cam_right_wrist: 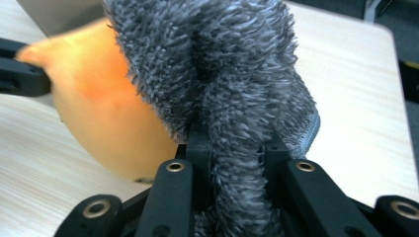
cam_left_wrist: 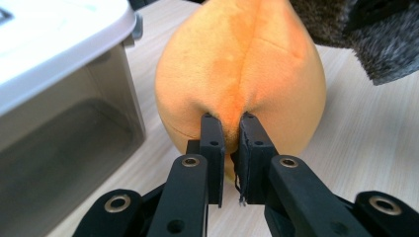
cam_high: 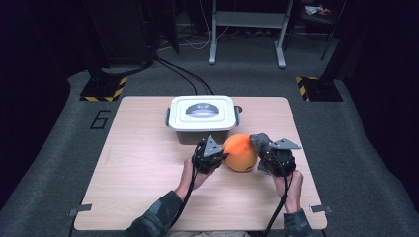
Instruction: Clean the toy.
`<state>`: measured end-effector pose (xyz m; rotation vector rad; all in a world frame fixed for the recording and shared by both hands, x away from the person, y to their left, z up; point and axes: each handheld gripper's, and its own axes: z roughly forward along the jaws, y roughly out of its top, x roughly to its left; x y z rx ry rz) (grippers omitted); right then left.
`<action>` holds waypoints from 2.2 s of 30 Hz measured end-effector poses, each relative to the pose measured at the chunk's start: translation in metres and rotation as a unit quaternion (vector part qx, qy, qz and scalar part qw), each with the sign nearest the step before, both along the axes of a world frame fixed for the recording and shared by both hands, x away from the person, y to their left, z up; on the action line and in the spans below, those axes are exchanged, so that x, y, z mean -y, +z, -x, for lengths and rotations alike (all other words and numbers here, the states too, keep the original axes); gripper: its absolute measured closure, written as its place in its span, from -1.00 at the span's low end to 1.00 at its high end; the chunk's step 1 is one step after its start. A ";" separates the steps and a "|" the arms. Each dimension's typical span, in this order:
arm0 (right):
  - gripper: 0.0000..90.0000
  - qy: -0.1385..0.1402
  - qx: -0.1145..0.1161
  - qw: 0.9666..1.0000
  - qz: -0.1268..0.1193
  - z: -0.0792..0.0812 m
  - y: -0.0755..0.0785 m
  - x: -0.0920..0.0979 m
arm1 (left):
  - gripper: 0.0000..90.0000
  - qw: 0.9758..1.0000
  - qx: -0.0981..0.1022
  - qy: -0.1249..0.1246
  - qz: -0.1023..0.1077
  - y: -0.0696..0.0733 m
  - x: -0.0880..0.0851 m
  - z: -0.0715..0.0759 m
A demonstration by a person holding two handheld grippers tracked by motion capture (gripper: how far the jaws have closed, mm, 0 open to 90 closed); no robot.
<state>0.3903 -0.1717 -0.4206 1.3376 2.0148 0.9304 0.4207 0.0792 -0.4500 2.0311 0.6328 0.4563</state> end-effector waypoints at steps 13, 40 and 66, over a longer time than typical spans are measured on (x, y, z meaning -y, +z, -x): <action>0.61 0.028 0.041 0.998 0.031 0.011 0.028 -0.034 | 0.84 0.999 0.025 -0.046 -0.007 0.005 0.014 0.004; 0.65 -0.027 -0.017 0.999 0.040 -0.004 0.009 -0.006 | 0.85 0.998 0.018 -0.059 -0.004 0.001 0.022 0.005; 0.63 -0.011 -0.022 1.000 0.019 -0.016 -0.010 -0.007 | 0.85 1.000 -0.005 -0.025 0.000 0.001 0.020 -0.006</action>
